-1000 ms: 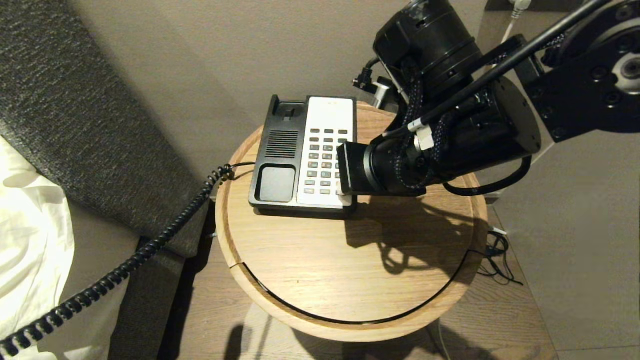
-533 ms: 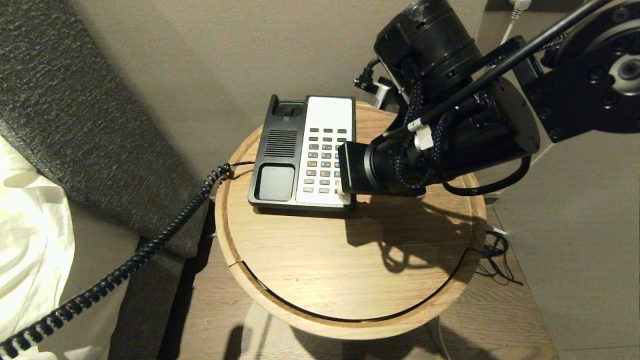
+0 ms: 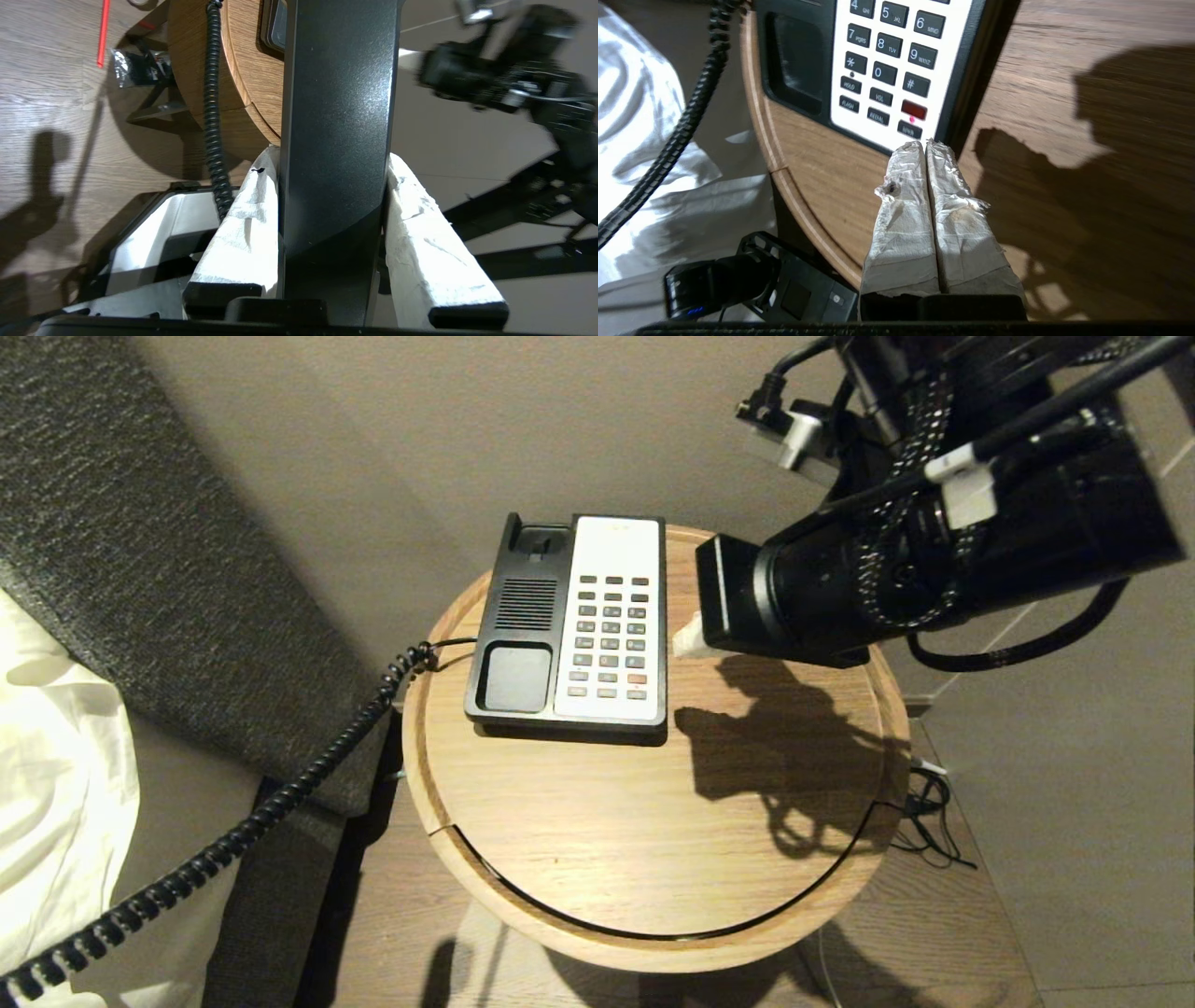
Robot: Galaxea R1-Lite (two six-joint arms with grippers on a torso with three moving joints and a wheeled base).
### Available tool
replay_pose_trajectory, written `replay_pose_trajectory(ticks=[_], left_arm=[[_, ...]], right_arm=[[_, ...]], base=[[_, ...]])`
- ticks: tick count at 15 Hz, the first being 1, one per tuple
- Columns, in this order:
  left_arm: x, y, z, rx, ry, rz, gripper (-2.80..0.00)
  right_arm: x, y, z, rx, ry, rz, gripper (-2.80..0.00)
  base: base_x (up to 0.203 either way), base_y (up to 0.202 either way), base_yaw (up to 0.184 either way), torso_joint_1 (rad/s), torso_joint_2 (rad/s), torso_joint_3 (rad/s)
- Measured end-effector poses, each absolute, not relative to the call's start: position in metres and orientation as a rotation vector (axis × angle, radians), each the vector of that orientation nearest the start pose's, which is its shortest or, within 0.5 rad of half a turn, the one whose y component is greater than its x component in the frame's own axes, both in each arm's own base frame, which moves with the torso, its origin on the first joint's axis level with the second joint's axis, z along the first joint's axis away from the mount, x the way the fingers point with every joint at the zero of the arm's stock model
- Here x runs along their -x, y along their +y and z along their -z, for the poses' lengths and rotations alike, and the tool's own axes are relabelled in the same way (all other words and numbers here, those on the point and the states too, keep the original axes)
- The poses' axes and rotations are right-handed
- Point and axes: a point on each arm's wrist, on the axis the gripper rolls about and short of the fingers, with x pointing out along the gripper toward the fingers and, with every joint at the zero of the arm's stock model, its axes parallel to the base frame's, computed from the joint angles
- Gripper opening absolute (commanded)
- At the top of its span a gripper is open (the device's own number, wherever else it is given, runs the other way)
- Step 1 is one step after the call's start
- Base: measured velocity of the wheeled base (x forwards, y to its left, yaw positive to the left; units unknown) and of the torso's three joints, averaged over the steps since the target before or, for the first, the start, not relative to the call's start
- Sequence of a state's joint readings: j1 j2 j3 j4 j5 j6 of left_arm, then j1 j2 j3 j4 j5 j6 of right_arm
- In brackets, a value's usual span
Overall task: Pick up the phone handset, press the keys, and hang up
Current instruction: Put the handset back
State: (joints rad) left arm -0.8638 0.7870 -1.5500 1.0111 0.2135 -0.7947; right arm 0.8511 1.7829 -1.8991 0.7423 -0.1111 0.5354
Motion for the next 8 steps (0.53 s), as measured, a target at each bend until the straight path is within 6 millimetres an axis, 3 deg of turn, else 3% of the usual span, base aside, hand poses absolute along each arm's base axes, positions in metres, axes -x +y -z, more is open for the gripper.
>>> replay_pose_trajectory(ticks=[4, 8], left_arm=[[-0.002, 0.006, -0.371, 0.516, 0.454, 0.509, -2.8], [-0.035, -0.031, -0.385, 0.441, 0.45, 0.449, -2.8]], right_arm=[[-0.181, 0.202, -0.35, -0.223, 0.697, -0.543, -2.8], [-0.149, 0.165, -0.352, -0.219, 0.698, -0.533, -2.8]], base=[[0.0, 0.0, 0.0, 0.0, 0.0, 0.0], [0.0, 0.0, 0.0, 0.0, 0.0, 0.0]])
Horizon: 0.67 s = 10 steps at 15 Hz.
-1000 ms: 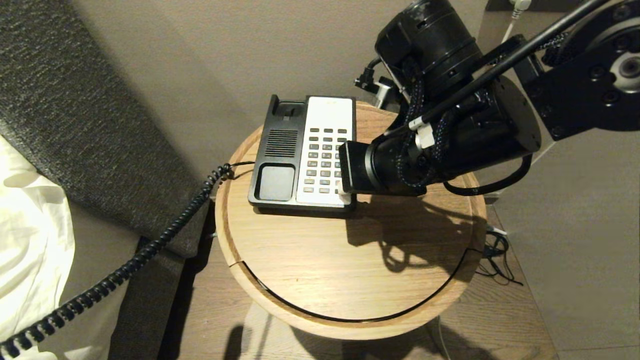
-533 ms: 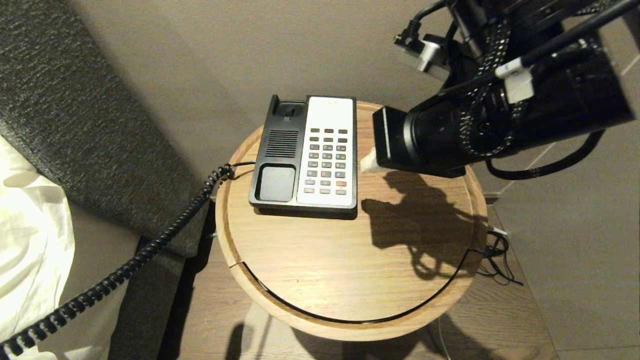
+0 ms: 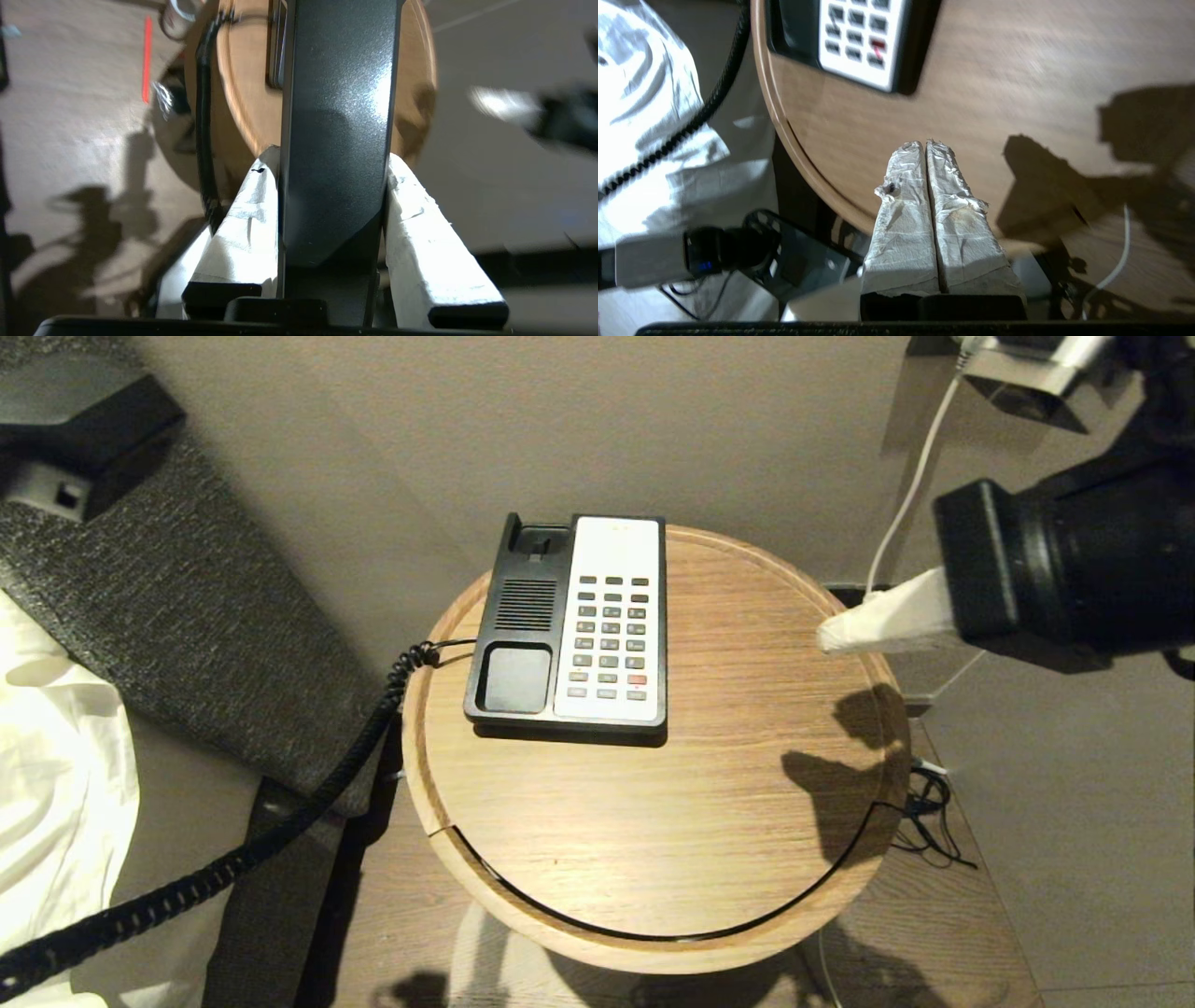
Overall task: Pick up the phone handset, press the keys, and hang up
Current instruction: Put the handset back
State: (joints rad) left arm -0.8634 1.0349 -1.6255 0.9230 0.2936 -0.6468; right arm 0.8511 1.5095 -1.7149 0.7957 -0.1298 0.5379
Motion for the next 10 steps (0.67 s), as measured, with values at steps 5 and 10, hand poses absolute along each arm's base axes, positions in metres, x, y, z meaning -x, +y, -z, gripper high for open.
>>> replay_pose_trajectory(ticks=[5, 10], left_arm=[[-0.092, -0.094, -0.389, 0.243, 0.399, 0.327, -2.8], [-0.132, -0.146, -0.385, 0.14, 0.415, 0.277, -2.8]], right_arm=[[-0.1, 0.109, -0.346, -0.224, 0.687, -0.531, -2.8], [-0.058, 0.062, -0.335, -0.237, 0.673, -0.534, -2.8]], base=[[0.0, 0.0, 0.0, 0.0, 0.0, 0.0], [0.0, 0.0, 0.0, 0.0, 0.0, 0.0]])
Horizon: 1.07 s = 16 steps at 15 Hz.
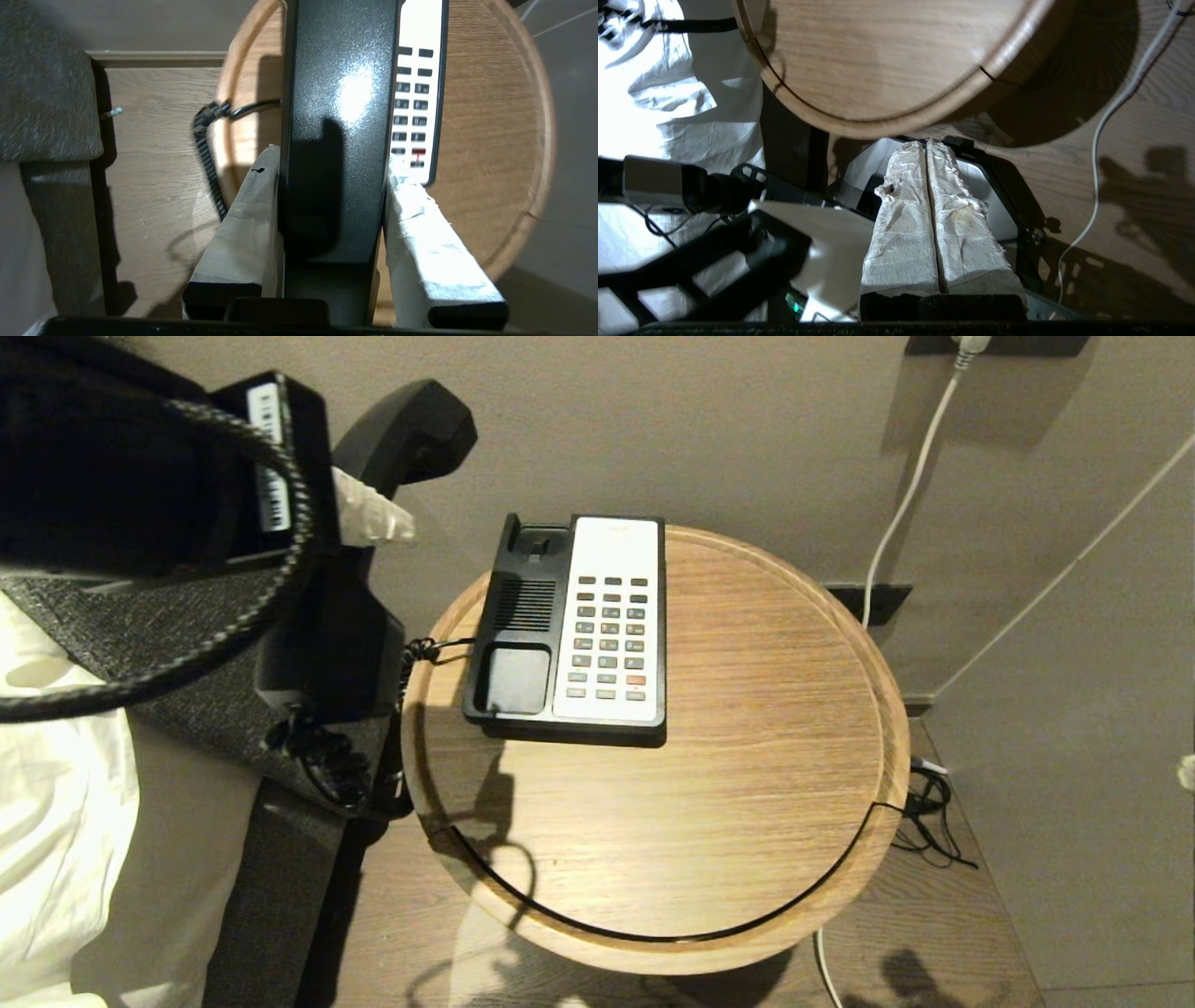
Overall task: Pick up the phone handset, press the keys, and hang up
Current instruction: Put the handset back
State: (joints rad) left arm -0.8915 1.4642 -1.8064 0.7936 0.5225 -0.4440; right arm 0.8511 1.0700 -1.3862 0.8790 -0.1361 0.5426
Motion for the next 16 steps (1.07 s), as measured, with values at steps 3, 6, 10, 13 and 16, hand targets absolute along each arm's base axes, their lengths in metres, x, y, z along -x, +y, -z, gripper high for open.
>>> replay_pose_trajectory(ticks=[3, 6, 10, 13, 16], left_arm=[[-0.154, -0.174, -0.377, 0.102, 0.434, 0.247, -2.8], [-0.171, -0.195, -0.365, 0.068, 0.463, 0.226, -2.8], [-0.192, -0.206, -0.35, 0.04, 0.498, 0.183, -2.8], [-0.202, -0.208, -0.344, 0.03, 0.508, 0.15, -2.8], [-0.208, -0.212, -0.341, 0.029, 0.508, 0.142, -2.8]], right_arm=[[-0.042, 0.044, -0.335, -0.259, 0.645, -0.544, -2.8], [-0.033, 0.033, -0.336, -0.274, 0.62, -0.553, -2.8], [-0.026, 0.025, -0.336, -0.287, 0.602, -0.56, -2.8], [-0.023, 0.021, -0.335, -0.291, 0.596, -0.561, -2.8], [-0.02, 0.018, -0.332, -0.291, 0.597, -0.562, -2.8]], base=[[0.0, 0.0, 0.0, 0.0, 0.0, 0.0], [0.0, 0.0, 0.0, 0.0, 0.0, 0.0], [0.0, 0.0, 0.0, 0.0, 0.0, 0.0], [0.0, 0.0, 0.0, 0.0, 0.0, 0.0], [0.0, 0.0, 0.0, 0.0, 0.0, 0.0]])
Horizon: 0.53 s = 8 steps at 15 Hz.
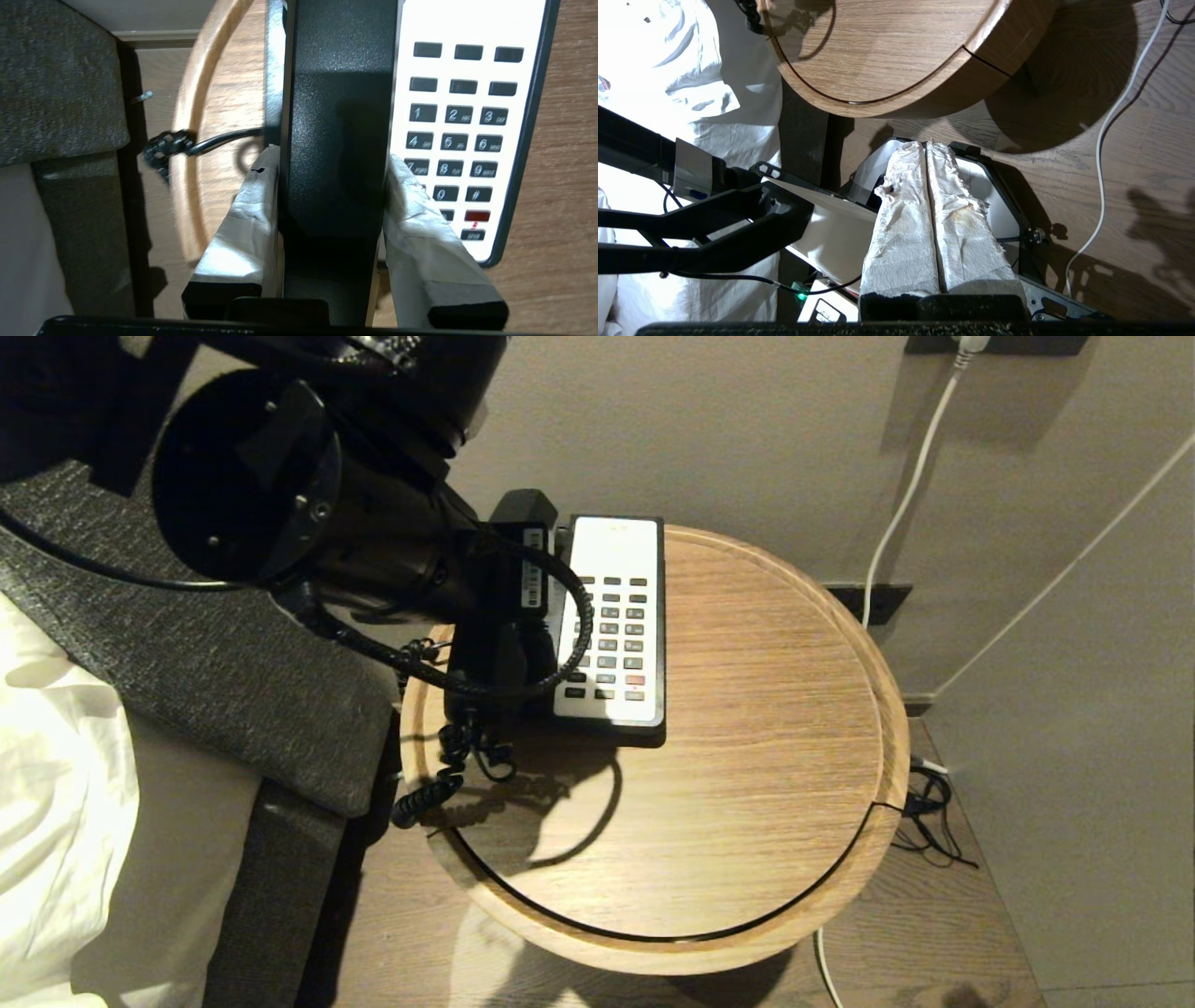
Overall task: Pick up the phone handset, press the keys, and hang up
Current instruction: Put the handset back
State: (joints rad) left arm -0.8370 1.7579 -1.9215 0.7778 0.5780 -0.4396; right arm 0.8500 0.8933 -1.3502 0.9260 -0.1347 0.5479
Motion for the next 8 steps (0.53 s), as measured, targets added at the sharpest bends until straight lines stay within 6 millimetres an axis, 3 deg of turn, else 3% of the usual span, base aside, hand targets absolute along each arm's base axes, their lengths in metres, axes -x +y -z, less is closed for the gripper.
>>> replay_pose_trajectory(ticks=[8], left_arm=[[-0.218, -0.2205, -0.3325, 0.024, 0.514, 0.133, -2.8]], right_arm=[[-0.0126, 0.0098, -0.3237, -0.285, 0.606, -0.56, -2.8]], base=[[0.0, 0.0, 0.0, 0.0, 0.0, 0.0]])
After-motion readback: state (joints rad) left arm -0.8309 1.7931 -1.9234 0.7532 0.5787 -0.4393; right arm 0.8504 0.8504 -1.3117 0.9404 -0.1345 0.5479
